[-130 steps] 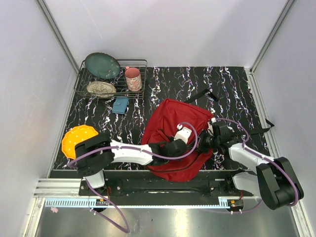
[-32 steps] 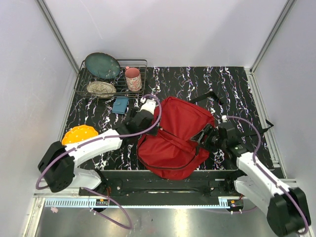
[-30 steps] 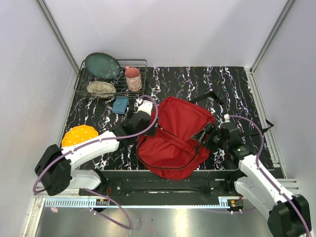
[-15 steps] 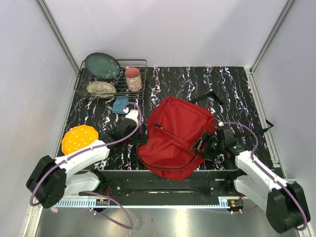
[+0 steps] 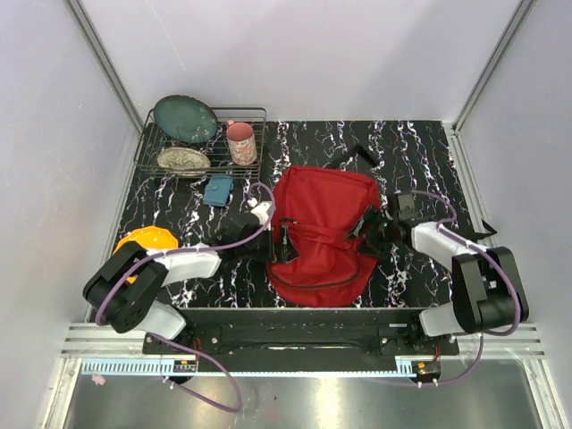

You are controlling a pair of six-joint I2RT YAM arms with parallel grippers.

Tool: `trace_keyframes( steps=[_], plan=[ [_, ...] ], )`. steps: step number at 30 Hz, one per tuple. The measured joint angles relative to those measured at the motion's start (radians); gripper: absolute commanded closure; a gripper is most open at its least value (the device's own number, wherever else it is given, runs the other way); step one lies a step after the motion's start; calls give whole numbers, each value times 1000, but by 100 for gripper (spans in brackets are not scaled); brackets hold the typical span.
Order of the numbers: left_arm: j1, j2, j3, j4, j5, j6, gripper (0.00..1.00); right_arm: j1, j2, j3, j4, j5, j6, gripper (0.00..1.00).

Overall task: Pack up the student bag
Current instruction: Adjust the student bag at the center of the board.

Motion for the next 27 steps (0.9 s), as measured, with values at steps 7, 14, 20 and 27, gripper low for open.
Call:
trace_keyframes(
  steps=[7,14,20,27],
  plan=[
    [-33,-17,57,-50,6,-21,1,-82,43,142,16,61,-89,22],
    [-21,-309,103,-326,-290,59,1,-81,-193,115,-31,93,-140,23],
    [167,-475,121,-416,-401,124,1,-81,-465,38,-51,86,-116,23],
    [410,-270,236,-441,-321,206,1,-81,-512,-28,-75,38,-71,24]
  ],
)
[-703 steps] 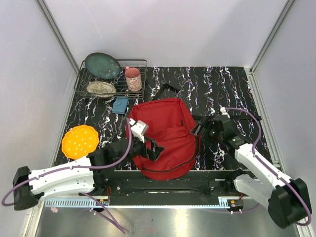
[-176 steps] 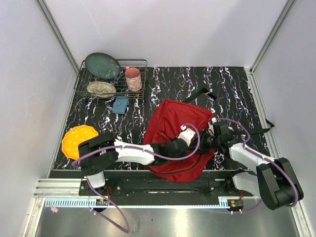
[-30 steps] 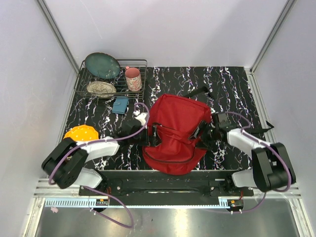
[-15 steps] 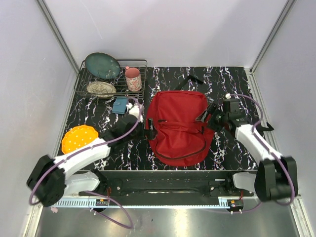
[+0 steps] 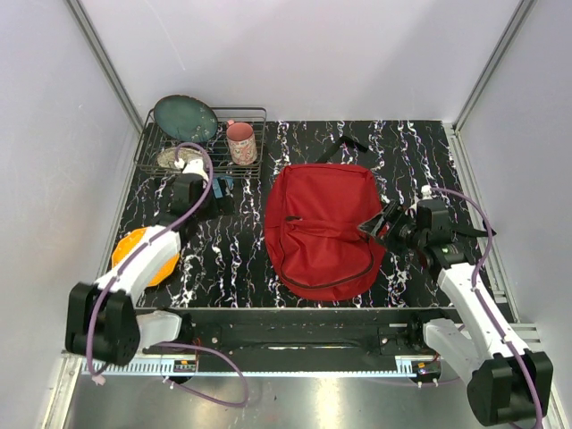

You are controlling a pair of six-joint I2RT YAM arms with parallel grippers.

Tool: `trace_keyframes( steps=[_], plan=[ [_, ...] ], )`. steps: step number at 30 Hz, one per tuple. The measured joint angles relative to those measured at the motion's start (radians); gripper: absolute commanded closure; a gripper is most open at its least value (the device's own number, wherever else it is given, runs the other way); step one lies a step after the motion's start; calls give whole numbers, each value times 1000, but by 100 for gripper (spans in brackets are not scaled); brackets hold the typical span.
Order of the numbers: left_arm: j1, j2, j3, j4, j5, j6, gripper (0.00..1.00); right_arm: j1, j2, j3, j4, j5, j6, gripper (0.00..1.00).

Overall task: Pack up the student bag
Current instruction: Adjust the student bag at the center of the board, then move the personal item to the center of the board.

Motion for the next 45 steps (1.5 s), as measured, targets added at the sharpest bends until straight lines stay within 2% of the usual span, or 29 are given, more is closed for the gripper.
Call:
trace_keyframes(
  steps=[4,8,23,30,45],
  plan=[
    [94,172,72,1,64,17,1,0,-21,-1,-30,-7,2,23],
    [141,291,128,7,100,27,1,0,-43,-1,-45,-7,1,23],
    [188,534,275,105,98,101,1,0,-79,-26,-81,-10,2,23],
    [189,632,426,51,85,167,1,0,-51,-33,-73,-34,3,23],
    [187,792,600,-162,45,212,1,0,-25,-48,-41,-61,18,23]
  ],
)
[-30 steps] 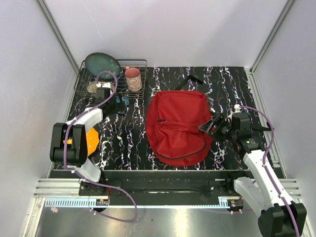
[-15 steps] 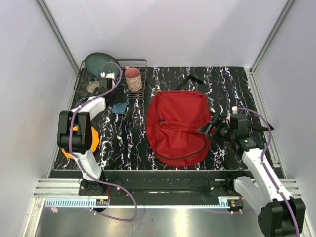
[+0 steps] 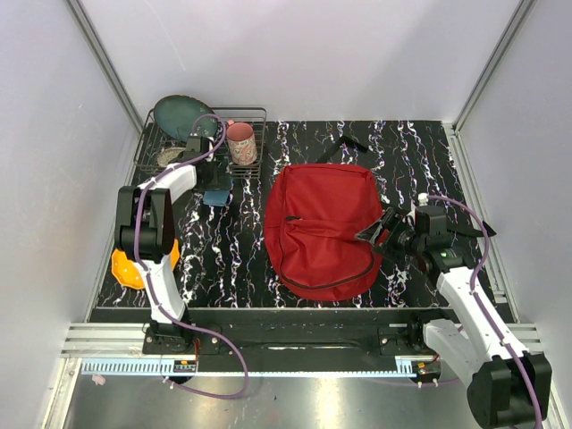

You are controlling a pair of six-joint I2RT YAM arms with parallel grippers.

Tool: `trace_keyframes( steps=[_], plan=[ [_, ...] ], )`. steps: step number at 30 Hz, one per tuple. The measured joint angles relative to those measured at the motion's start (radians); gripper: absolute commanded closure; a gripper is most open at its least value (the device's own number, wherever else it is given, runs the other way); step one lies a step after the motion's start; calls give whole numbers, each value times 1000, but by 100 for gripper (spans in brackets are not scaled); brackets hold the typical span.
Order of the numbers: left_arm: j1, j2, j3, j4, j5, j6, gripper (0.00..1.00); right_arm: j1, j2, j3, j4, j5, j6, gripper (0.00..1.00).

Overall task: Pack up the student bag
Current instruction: Move the personal item to the center of the board.

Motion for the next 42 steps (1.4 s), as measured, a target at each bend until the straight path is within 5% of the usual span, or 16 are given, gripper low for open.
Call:
trace_keyframes(
  steps=[17,30,42],
  plan=[
    [-16,37,41,-66,9,-34,1,0,-6,-31,20,-25,23,23],
    [-16,37,30,-78,20,-85,15,0,-38,-37,19,-26,27,23],
    [-45,-61,-137,-16,3,-103,24,0,-38,-41,19,-26,28,23]
  ],
)
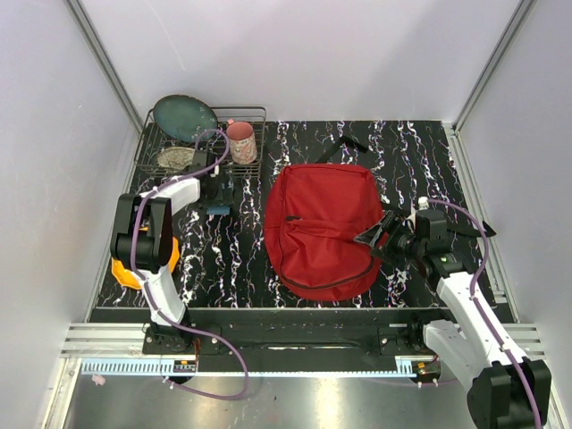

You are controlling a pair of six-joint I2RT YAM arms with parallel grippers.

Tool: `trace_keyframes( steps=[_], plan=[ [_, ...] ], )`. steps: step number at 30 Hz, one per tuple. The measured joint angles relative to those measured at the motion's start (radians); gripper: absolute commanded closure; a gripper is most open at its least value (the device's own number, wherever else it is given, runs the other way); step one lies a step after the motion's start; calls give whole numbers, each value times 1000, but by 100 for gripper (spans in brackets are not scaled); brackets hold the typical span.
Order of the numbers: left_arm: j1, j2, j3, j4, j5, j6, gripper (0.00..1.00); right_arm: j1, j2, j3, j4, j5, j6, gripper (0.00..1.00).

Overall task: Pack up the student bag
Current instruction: Move the personal item to the center of the board.

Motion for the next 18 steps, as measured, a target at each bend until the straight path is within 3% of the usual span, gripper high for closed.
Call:
trace_keyframes(
  steps=[12,18],
  plan=[
    [-217,-268,-288,3,-3,-40,22,0,-14,4,-5,-22,-3,23],
    [-251,-463,-470,-6,2,-78,10,0,-14,42,-6,-56,-2,23]
  ],
)
